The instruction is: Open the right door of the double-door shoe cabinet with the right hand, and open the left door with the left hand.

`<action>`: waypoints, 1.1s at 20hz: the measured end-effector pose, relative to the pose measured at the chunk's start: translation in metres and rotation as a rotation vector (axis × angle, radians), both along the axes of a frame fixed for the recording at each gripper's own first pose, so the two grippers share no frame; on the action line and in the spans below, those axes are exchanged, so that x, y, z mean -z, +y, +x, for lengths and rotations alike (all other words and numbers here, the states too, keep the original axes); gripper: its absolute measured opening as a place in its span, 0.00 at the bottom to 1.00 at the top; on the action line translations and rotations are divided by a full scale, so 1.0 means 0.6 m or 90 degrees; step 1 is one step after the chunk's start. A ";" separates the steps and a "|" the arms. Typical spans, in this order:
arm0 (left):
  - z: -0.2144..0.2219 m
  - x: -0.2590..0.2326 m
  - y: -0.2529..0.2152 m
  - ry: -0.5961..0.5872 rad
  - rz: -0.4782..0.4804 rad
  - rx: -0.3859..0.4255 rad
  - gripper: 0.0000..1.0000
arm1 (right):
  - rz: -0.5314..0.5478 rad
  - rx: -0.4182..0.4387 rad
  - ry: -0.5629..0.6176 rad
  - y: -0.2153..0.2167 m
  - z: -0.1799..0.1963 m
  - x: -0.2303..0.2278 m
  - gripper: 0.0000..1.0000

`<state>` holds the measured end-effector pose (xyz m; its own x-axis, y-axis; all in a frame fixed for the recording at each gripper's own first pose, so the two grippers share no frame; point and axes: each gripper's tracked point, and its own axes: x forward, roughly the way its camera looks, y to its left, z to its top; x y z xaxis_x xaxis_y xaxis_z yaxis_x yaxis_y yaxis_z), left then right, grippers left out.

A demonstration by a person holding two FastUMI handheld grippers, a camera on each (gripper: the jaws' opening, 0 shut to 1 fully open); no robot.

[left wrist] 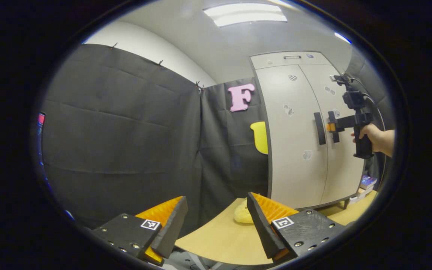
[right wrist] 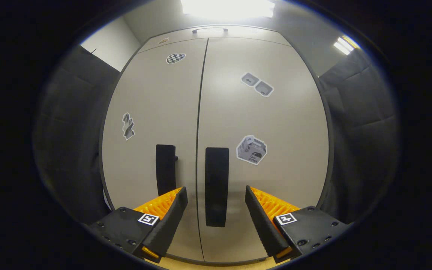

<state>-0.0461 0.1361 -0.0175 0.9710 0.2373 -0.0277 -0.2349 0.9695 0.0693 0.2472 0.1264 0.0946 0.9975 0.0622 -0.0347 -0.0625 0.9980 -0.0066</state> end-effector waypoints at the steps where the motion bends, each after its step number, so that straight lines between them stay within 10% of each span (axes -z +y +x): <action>1: -0.003 0.000 0.009 0.001 0.003 -0.008 0.93 | -0.005 0.003 0.004 0.001 0.007 0.001 0.96; 3: -0.010 0.002 0.023 0.006 0.002 -0.020 0.93 | -0.006 0.002 0.013 0.010 0.020 0.004 0.94; 6: -0.018 0.003 0.038 0.008 0.003 -0.035 0.93 | -0.004 0.020 0.035 0.006 0.037 0.016 0.61; 10: -0.020 -0.004 0.047 0.004 0.007 -0.039 0.93 | 0.039 0.043 0.053 -0.008 0.045 0.018 0.63; 11: -0.019 -0.007 0.047 0.003 0.009 -0.039 0.92 | 0.051 0.043 0.057 -0.004 0.037 0.023 0.35; 13: -0.015 -0.012 0.044 -0.003 0.010 -0.035 0.92 | 0.056 0.042 0.061 -0.004 0.044 0.024 0.39; 16: -0.014 -0.018 0.033 -0.012 0.004 -0.022 0.92 | 0.018 0.024 0.078 -0.004 0.041 0.027 0.12; 22: -0.011 -0.042 0.001 -0.033 0.007 0.016 0.93 | 0.050 -0.022 0.103 -0.004 0.024 0.026 0.12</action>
